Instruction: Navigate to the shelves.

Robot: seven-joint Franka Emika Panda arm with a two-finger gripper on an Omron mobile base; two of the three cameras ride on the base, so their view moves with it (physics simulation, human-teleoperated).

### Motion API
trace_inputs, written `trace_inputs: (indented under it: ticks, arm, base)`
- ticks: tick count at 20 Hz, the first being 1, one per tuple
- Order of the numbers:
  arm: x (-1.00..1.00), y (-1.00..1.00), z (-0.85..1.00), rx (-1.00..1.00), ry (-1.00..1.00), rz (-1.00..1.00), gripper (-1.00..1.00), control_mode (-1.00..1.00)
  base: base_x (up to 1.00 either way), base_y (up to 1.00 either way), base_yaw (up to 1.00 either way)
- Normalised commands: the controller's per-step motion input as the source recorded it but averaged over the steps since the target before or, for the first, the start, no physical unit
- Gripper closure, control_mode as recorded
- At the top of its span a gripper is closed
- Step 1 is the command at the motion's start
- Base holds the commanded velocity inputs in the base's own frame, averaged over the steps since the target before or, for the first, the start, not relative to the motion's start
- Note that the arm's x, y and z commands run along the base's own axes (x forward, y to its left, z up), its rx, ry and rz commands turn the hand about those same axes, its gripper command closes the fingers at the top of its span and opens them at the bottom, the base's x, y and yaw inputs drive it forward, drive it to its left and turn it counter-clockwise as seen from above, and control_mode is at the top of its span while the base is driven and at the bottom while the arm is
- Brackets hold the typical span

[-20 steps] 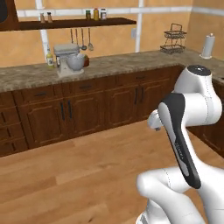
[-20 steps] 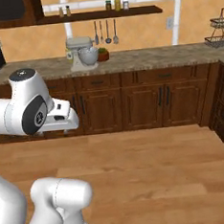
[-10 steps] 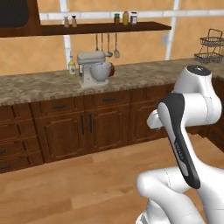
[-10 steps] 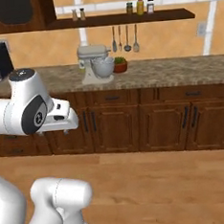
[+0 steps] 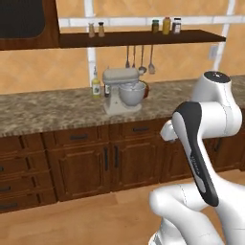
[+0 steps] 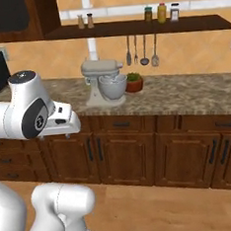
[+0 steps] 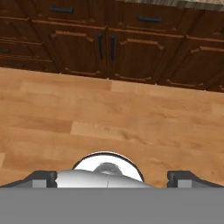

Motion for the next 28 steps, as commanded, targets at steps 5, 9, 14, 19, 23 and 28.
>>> trace_inputs:
  ticks: [5,9,14,19,23,28]
  arm:
    - [0.00,0.00,0.00,0.00,0.00,0.00,-1.00,1.00]
    - [0.00,0.00,0.00,0.00,0.00,0.00,-1.00,1.00]
    - [0.00,0.00,0.00,0.00,0.00,0.00,-1.00,1.00]
    - [0.00,0.00,0.00,0.00,0.00,0.00,-1.00,1.00]
    - [0.00,0.00,0.00,0.00,0.00,0.00,-1.00,1.00]
    - [0.00,0.00,0.00,0.00,0.00,0.00,-1.00,1.00]
  base:
    - [1.00,-0.39,0.17]
    - [1.00,-0.51,0.09]
    - [0.90,-0.46,0.03]
    - [0.65,-0.39,0.00]
    - [0.45,-0.32,0.00]
    - [0.39,-0.24,0.00]
